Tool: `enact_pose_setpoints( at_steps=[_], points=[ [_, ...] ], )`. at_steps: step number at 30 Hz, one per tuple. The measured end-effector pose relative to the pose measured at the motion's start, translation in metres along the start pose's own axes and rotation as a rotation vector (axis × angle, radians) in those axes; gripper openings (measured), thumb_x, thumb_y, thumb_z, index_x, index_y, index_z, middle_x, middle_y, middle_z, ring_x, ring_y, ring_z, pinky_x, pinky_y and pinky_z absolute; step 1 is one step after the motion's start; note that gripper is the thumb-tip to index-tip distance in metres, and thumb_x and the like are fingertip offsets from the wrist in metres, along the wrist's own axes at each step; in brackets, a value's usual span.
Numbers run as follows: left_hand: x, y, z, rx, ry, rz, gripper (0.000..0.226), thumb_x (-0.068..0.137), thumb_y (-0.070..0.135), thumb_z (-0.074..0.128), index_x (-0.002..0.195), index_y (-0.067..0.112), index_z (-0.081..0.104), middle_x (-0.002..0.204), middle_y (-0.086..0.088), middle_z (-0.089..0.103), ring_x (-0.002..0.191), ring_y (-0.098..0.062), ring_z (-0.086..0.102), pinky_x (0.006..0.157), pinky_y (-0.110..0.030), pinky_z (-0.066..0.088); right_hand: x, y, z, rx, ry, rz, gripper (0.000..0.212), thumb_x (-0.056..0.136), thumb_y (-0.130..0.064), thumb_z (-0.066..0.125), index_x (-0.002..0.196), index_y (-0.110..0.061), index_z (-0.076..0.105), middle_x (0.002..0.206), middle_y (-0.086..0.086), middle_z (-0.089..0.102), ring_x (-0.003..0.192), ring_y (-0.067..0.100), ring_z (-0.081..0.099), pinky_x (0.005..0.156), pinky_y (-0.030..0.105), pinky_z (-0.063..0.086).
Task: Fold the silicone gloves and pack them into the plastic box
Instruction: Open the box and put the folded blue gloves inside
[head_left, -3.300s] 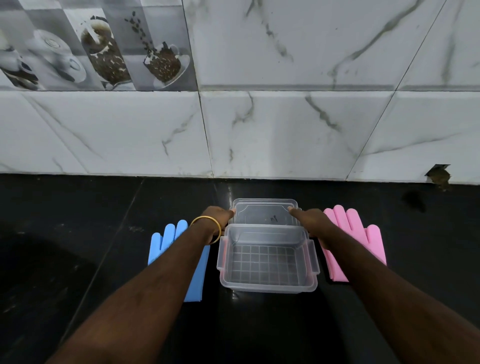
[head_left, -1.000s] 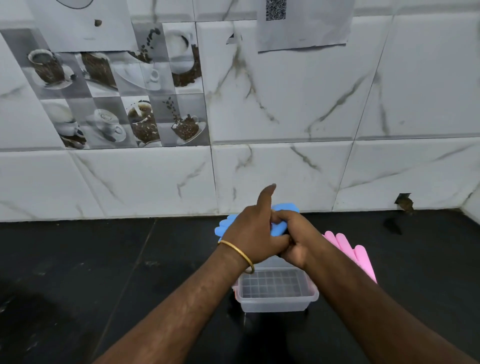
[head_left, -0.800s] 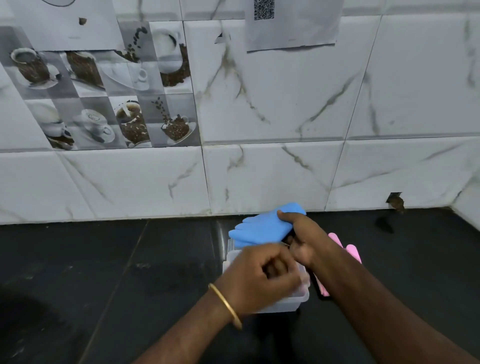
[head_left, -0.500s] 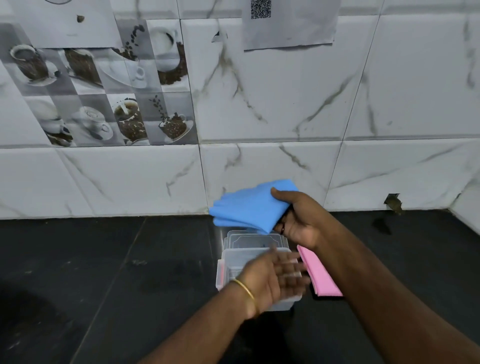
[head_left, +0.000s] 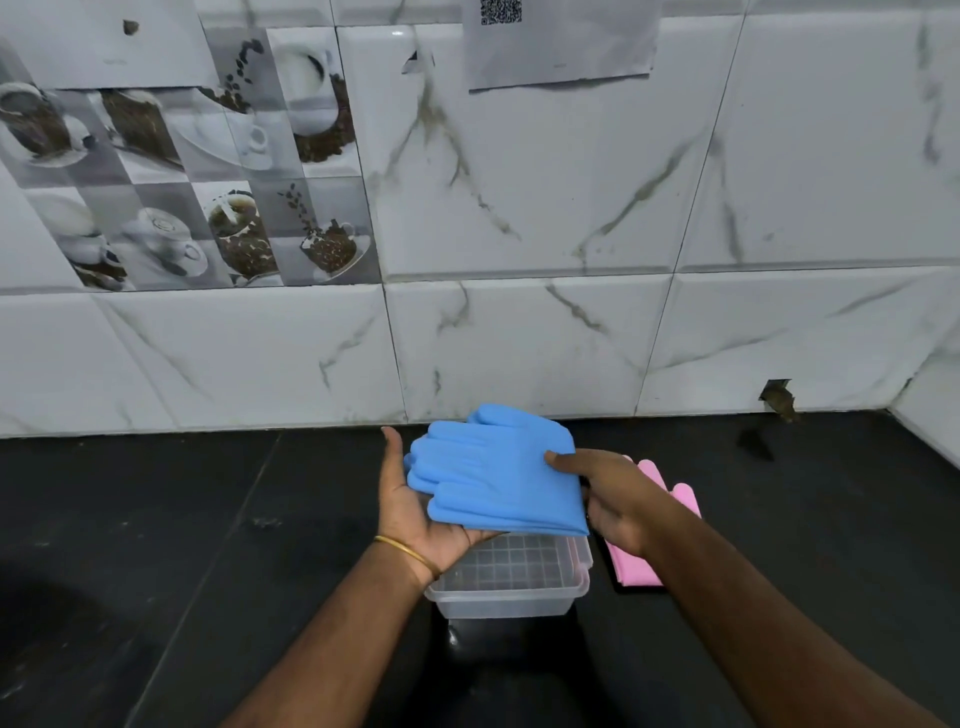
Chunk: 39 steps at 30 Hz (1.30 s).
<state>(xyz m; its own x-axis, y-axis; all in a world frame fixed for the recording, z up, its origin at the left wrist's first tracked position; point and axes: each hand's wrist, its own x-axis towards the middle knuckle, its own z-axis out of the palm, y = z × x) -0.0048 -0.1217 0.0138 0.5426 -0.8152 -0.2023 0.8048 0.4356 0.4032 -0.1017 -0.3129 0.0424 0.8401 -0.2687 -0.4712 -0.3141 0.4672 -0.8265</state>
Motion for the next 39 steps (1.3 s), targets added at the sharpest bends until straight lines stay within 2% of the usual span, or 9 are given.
enact_pose_setpoints(
  at_steps=[4, 7, 13, 16, 20, 25, 28, 32, 39],
  points=[
    [-0.001, 0.001, -0.007, 0.107, 0.001, -0.101, 0.076, 0.072, 0.071, 0.065, 0.126, 0.017, 0.066, 0.134, -0.020, 0.060, 0.125, -0.041, 0.055, 0.103, -0.064, 0.040, 0.005, 0.015, -0.009, -0.289, 0.048, -0.082, 0.047, 0.083, -0.006, 0.074, 0.127, -0.007, 0.058, 0.118, 0.010, 0.071, 0.105, 0.027, 0.070, 0.081, 0.041, 0.059],
    [-0.003, -0.004, -0.016, 0.176, 0.092, -0.154, 0.060, 0.079, 0.054, 0.066, 0.125, 0.015, 0.066, 0.132, -0.020, 0.062, 0.122, -0.042, 0.057, 0.101, -0.067, 0.040, 0.010, 0.028, -0.014, -0.465, 0.146, -0.127, 0.060, 0.081, -0.004, 0.075, 0.135, -0.008, 0.049, 0.124, 0.007, 0.066, 0.108, 0.024, 0.065, 0.090, 0.039, 0.056],
    [-0.005, -0.017, -0.040, 0.224, 0.274, -0.176, 0.046, 0.074, 0.025, 0.066, 0.115, 0.004, 0.068, 0.119, -0.023, 0.068, 0.107, -0.046, 0.065, 0.088, -0.065, 0.049, 0.015, 0.046, -0.015, -0.993, 0.243, -0.203, 0.072, 0.083, -0.025, 0.074, 0.146, -0.019, 0.039, 0.137, 0.002, 0.052, 0.119, 0.019, 0.053, 0.096, 0.029, 0.046],
    [-0.002, -0.019, -0.047, 0.232, 0.326, -0.185, 0.040, 0.071, 0.021, 0.060, 0.107, 0.004, 0.070, 0.112, -0.022, 0.070, 0.098, -0.045, 0.068, 0.084, -0.063, 0.052, 0.014, 0.051, -0.013, -1.215, 0.241, -0.260, 0.070, 0.085, -0.031, 0.066, 0.148, -0.019, 0.038, 0.143, 0.004, 0.045, 0.126, 0.019, 0.047, 0.105, 0.029, 0.040],
    [0.003, -0.021, -0.055, 0.243, 0.340, -0.206, 0.035, 0.068, 0.018, 0.057, 0.094, 0.005, 0.076, 0.113, -0.021, 0.070, 0.101, -0.046, 0.066, 0.092, -0.065, 0.047, 0.009, 0.061, 0.001, -1.521, 0.278, -0.376, 0.057, 0.087, -0.030, 0.055, 0.142, -0.022, 0.044, 0.143, 0.004, 0.040, 0.125, 0.024, 0.046, 0.100, 0.034, 0.044],
    [0.008, -0.020, -0.060, 0.254, 0.381, -0.232, 0.039, 0.062, 0.017, 0.060, 0.096, 0.003, 0.076, 0.112, -0.023, 0.070, 0.098, -0.047, 0.067, 0.087, -0.063, 0.050, 0.012, 0.060, 0.014, -1.563, 0.078, -0.380, 0.050, 0.088, -0.024, 0.052, 0.138, -0.027, 0.050, 0.141, -0.001, 0.046, 0.130, 0.025, 0.043, 0.106, 0.033, 0.039],
    [0.012, -0.020, -0.060, 0.259, 0.423, -0.244, 0.049, 0.059, 0.017, 0.063, 0.104, 0.001, 0.071, 0.114, -0.024, 0.069, 0.099, -0.048, 0.067, 0.086, -0.061, 0.051, 0.017, 0.061, 0.013, -1.618, 0.079, -0.338, 0.048, 0.088, -0.025, 0.052, 0.136, -0.029, 0.051, 0.139, -0.001, 0.046, 0.129, 0.025, 0.043, 0.104, 0.034, 0.042],
    [0.018, -0.023, -0.055, 0.281, 0.486, -0.262, 0.048, 0.055, 0.017, 0.062, 0.098, -0.001, 0.076, 0.113, -0.024, 0.070, 0.096, -0.045, 0.069, 0.085, -0.057, 0.054, 0.024, 0.064, 0.015, -1.685, 0.084, -0.314, 0.048, 0.085, -0.025, 0.054, 0.134, -0.029, 0.053, 0.137, 0.000, 0.045, 0.125, 0.027, 0.044, 0.099, 0.037, 0.045],
    [0.028, -0.028, -0.048, 0.433, 0.646, -0.252, 0.037, 0.058, 0.019, 0.053, 0.088, 0.006, 0.070, 0.089, -0.017, 0.071, 0.078, -0.035, 0.067, 0.079, -0.042, 0.055, 0.036, 0.071, 0.018, -1.811, 0.067, -0.273, 0.040, 0.085, -0.024, 0.058, 0.125, -0.020, 0.059, 0.132, 0.004, 0.046, 0.118, 0.028, 0.049, 0.094, 0.041, 0.049]
  ],
)
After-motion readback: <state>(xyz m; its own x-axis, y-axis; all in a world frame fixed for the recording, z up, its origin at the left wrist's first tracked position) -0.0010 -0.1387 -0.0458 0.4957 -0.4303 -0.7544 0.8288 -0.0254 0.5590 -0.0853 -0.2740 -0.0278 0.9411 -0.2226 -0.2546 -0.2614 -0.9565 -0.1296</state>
